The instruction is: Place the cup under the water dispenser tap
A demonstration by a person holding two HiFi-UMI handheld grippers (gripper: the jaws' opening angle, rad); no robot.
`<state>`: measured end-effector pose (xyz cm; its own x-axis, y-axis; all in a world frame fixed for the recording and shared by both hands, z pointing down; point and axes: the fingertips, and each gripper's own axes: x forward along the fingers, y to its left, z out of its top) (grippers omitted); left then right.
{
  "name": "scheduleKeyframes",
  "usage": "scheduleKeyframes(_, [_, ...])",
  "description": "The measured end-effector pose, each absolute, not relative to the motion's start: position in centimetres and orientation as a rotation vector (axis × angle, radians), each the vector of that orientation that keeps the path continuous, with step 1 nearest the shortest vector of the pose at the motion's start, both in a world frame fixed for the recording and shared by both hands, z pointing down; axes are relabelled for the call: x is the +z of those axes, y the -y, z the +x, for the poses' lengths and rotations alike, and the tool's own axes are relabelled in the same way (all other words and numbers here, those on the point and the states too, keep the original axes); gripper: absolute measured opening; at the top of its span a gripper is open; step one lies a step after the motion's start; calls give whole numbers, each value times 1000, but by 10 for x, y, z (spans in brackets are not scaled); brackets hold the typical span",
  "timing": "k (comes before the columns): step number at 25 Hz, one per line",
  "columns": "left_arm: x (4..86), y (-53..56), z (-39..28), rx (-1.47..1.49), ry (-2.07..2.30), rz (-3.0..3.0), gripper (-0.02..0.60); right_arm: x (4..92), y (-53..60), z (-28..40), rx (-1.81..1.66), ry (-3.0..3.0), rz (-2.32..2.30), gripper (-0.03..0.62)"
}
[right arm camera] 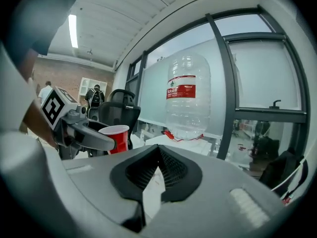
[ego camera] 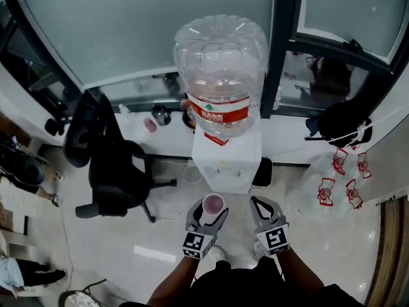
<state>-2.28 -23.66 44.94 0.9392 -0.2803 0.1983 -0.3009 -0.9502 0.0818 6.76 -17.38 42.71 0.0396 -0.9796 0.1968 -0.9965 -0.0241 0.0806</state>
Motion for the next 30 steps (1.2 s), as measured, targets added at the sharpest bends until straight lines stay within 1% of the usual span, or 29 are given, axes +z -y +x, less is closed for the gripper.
scheduleKeyframes(10, [489, 253, -16, 289, 333, 2995, 347, 449, 194, 65, 86, 1986, 2086, 3])
scheduleKeyframes(14, [517, 258, -7, 297, 397, 2969, 347, 481, 198, 69, 127, 1979, 2062, 3])
scheduleKeyframes(24, [603, 257, 42, 273, 482, 2989, 350, 565, 183, 108, 221, 1957, 2115, 3])
scheduleKeyframes(30, [655, 263, 72, 264, 539, 2998, 351, 617, 172, 111, 249, 1988, 2044, 3])
